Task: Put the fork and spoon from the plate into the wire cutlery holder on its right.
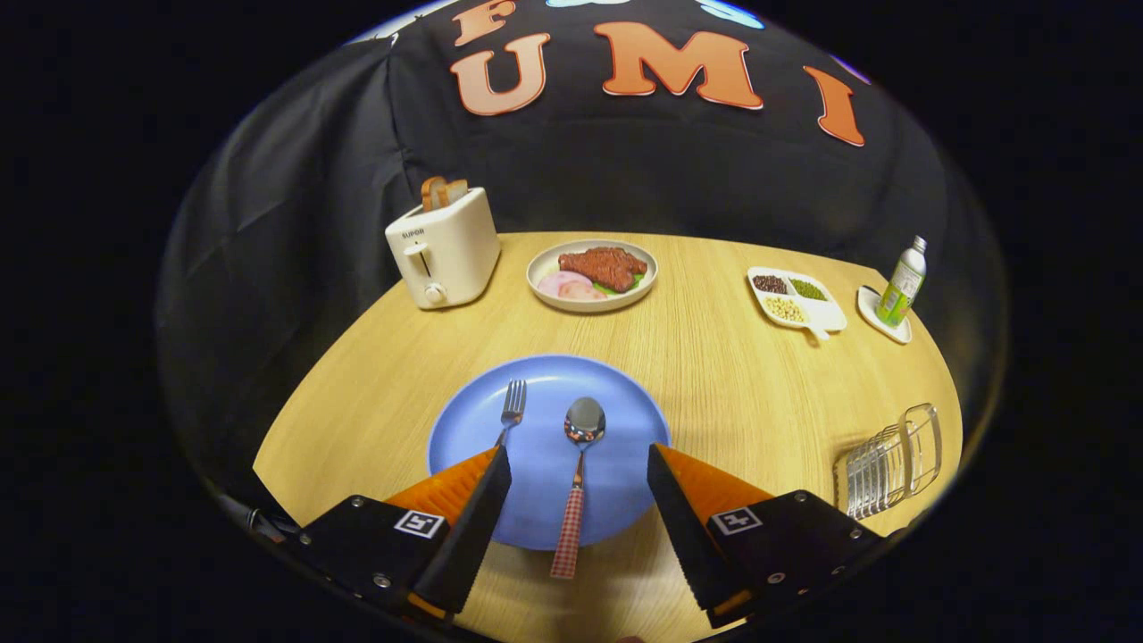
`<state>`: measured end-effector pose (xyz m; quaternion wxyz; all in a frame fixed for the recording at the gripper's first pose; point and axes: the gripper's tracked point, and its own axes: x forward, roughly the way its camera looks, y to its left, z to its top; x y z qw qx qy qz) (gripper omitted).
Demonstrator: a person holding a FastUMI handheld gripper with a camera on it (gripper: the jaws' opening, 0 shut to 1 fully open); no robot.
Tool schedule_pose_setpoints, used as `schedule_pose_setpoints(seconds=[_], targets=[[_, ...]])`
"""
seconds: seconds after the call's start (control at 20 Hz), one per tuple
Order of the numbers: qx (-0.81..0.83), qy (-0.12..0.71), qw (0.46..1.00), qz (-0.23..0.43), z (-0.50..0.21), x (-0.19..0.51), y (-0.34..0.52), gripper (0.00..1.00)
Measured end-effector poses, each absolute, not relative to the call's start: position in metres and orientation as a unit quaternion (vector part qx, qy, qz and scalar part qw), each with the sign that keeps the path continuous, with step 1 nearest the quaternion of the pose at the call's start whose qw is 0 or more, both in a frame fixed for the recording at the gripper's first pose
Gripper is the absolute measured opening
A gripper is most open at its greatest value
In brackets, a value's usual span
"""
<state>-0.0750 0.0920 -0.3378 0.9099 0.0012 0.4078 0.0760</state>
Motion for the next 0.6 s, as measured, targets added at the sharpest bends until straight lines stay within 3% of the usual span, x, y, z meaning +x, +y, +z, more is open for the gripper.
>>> schedule_pose_setpoints(seconds=[0.2,0.6], targets=[[-0.002,0.443,0.894,0.068,-0.362,-0.082,0.093,0.80],[0.000,0.479,0.875,0.075,-0.392,-0.087,0.098,0.41]])
